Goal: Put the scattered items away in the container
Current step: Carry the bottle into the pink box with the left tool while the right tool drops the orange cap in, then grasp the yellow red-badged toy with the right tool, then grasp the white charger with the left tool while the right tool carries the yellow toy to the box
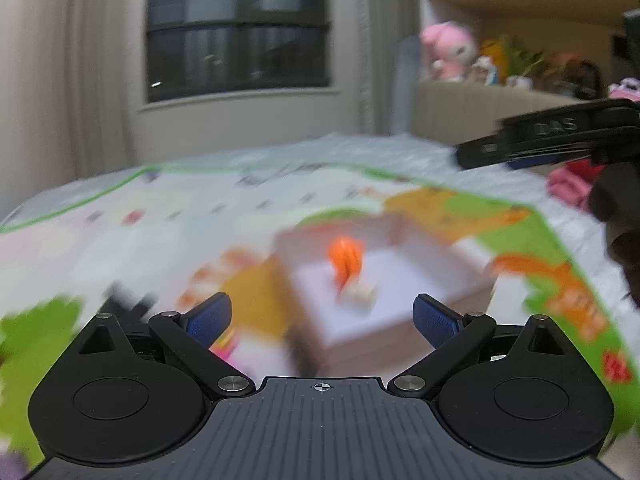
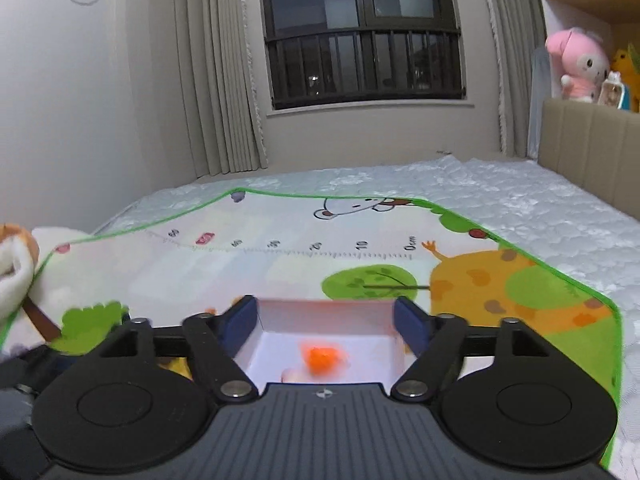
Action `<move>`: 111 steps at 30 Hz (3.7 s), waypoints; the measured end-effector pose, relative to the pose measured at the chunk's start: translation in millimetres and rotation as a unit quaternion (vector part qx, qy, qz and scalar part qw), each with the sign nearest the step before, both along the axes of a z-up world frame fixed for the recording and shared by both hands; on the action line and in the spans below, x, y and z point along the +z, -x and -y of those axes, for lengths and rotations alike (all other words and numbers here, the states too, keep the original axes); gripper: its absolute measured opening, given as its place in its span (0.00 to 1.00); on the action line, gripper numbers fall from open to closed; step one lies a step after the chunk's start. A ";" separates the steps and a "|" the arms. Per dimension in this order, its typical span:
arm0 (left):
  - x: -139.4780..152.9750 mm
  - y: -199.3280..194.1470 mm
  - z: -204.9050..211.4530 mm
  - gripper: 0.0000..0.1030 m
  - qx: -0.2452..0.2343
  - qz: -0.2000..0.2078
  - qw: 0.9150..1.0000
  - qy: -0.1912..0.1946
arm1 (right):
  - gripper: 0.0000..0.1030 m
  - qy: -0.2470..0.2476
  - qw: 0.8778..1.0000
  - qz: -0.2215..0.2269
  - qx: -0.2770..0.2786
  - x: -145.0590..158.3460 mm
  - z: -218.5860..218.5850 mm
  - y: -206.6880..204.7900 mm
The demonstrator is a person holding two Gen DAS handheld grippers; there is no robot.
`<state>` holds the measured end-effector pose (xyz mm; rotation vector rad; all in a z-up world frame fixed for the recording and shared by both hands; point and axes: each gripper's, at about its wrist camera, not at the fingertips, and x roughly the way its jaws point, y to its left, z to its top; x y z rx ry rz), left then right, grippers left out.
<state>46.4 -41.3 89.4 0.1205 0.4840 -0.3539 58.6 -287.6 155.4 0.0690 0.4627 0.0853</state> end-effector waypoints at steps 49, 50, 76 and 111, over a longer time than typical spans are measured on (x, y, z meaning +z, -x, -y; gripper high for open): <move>-74.4 34.5 -51.8 1.00 0.033 -0.078 0.995 -0.051 | 0.64 0.065 0.990 -0.046 0.115 -156.4 -71.3 148.1; -75.2 29.2 -49.9 1.00 0.032 -0.079 0.995 -0.057 | 0.65 0.063 0.991 -0.042 0.113 -157.9 -70.4 149.6; -74.1 87.2 -33.7 0.89 -0.040 -0.090 0.994 -0.036 | 0.85 0.054 0.990 -0.055 0.117 -158.3 -72.5 141.7; -20.0 94.7 0.2 0.92 -0.100 -0.056 0.993 -0.035 | 0.45 0.027 0.989 -0.102 0.107 -87.7 -25.1 155.7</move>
